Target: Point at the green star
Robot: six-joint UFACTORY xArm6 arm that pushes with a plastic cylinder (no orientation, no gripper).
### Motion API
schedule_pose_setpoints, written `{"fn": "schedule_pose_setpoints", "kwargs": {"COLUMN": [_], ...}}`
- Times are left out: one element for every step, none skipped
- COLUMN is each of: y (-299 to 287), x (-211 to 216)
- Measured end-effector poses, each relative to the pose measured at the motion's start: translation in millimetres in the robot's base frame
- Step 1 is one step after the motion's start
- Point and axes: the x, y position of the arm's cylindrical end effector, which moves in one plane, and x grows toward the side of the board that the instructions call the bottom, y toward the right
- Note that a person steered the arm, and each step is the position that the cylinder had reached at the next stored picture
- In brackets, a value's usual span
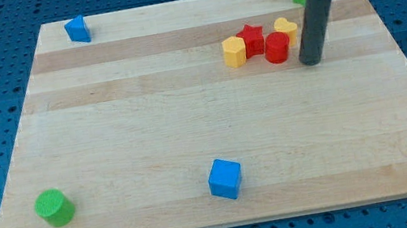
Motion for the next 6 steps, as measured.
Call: {"fn": "schedule_pose_setpoints", "kwargs": {"y": [20, 47, 65, 84, 107, 110], "x": [-26, -45, -80, -111, -136, -154]}}
